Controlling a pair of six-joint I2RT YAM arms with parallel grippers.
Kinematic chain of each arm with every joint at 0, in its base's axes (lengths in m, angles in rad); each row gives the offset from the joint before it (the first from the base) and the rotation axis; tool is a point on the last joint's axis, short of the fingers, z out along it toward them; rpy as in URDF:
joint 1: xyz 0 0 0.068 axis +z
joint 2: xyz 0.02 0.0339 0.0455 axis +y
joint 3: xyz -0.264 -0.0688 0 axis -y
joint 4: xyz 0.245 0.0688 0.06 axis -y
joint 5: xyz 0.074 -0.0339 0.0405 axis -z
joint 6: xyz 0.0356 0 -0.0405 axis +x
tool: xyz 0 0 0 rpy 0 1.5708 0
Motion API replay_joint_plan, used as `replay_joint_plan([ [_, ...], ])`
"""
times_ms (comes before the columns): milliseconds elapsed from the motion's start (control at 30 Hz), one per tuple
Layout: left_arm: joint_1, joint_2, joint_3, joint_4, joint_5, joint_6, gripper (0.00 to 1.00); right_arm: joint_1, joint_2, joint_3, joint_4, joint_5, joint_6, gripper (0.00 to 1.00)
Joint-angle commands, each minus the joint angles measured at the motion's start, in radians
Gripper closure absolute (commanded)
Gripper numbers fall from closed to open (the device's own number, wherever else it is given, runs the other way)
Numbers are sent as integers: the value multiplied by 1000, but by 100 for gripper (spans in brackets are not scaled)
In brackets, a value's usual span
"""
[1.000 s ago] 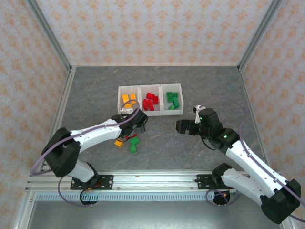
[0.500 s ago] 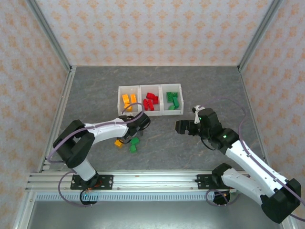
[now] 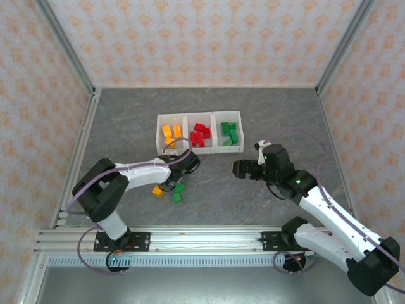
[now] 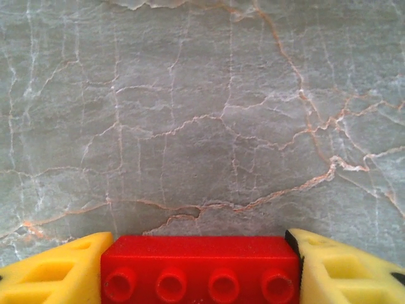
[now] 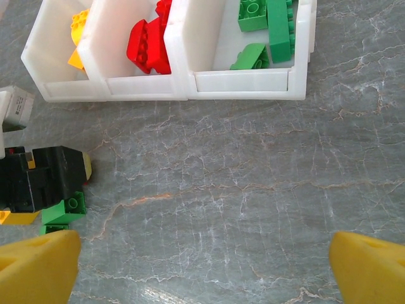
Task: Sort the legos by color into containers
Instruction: Pick up the lego from the center of the table, then place the lego in the container.
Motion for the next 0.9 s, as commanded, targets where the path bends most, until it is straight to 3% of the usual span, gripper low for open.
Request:
replay_joint_plan([
  [0, 7, 38, -29, 45, 34, 6, 51, 7, -1, -11, 4, 32, 11, 0],
  [200, -1, -75, -8, 50, -24, 17, 59, 9, -13, -9, 2, 55, 17, 0],
  [467, -2, -194, 138, 24, -94, 97, 61, 9, -44, -11, 3, 90, 28, 0],
  [667, 7, -52, 394, -22, -168, 217, 61, 9, -53, -11, 5, 91, 29, 0],
  [867, 40, 164, 672, -50, -156, 311, 62, 9, -53, -11, 5, 89, 28, 0],
])
